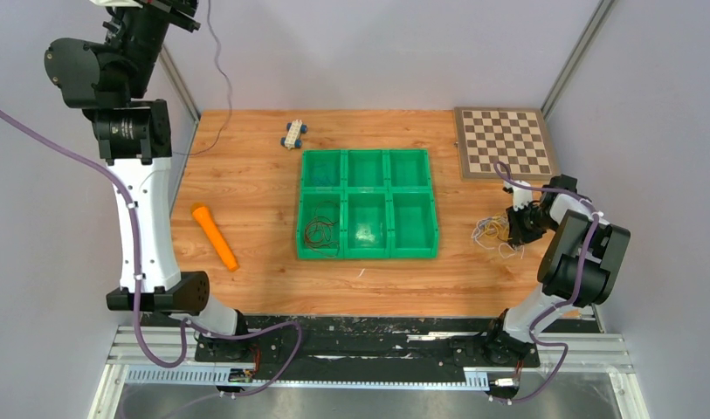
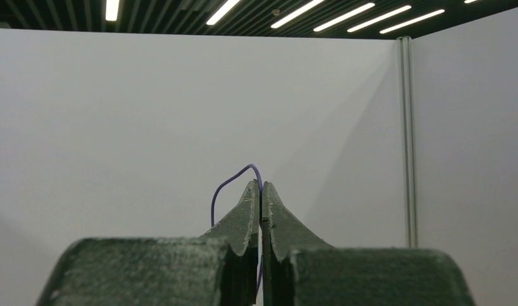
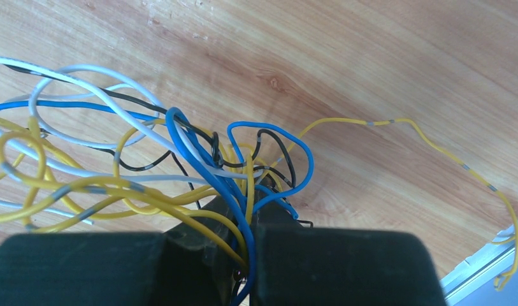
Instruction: Untangle the cables
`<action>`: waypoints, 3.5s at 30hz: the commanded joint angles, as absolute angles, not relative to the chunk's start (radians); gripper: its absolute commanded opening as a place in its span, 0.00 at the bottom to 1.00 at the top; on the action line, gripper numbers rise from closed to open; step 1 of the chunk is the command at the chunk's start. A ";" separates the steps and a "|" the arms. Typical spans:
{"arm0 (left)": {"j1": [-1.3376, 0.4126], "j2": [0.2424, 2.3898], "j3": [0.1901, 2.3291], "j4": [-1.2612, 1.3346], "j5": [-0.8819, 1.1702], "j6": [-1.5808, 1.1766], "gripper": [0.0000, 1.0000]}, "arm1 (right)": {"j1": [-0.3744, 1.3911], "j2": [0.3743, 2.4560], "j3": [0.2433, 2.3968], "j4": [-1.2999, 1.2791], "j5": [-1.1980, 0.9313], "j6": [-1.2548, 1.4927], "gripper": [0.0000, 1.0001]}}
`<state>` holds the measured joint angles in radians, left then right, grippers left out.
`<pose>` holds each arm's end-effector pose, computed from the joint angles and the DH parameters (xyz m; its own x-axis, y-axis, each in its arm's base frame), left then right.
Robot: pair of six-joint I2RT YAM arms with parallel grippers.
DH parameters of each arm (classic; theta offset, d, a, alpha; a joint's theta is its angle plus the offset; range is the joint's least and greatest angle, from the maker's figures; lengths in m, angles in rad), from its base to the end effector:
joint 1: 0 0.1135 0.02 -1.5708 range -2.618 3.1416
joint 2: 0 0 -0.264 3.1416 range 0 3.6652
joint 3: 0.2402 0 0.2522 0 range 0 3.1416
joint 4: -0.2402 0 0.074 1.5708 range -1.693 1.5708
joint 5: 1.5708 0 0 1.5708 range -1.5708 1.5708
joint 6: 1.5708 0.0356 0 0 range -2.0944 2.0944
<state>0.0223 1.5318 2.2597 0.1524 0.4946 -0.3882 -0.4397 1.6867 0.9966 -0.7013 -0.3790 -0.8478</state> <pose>0.2201 -0.0120 0.6663 0.6064 -0.3197 -0.7280 0.5533 0.8272 0.0976 0.2741 -0.1144 0.1607 -0.8408 -0.3743 -0.3910 -0.4455 0.8889 0.1071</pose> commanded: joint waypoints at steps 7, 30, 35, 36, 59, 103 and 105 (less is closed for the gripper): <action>0.022 1.579 2.314 0.347 0.562 -0.496 0.00 | -0.433 1.655 0.999 -0.692 -0.383 -0.861 0.07; -0.289 1.569 1.952 0.557 0.666 -0.604 0.00 | -0.410 1.660 1.013 -0.709 -0.390 -0.831 0.07; -0.311 1.561 1.938 0.565 0.698 -0.614 0.00 | -0.410 1.665 1.017 -0.709 -0.391 -0.831 0.07; -0.317 1.562 1.942 0.567 0.701 -0.615 0.00 | -0.410 1.667 1.018 -0.709 -0.391 -0.831 0.07; -0.396 1.601 2.075 0.523 0.690 -0.609 0.00 | -0.409 1.663 1.006 -0.708 -0.397 -0.839 0.07; -0.431 1.796 2.321 0.429 0.641 -0.481 0.00 | -0.410 1.715 1.036 -0.704 -0.402 -0.847 0.07; -0.431 1.774 2.285 0.432 0.661 -0.504 0.00 | -0.411 1.716 1.034 -0.704 -0.401 -0.846 0.07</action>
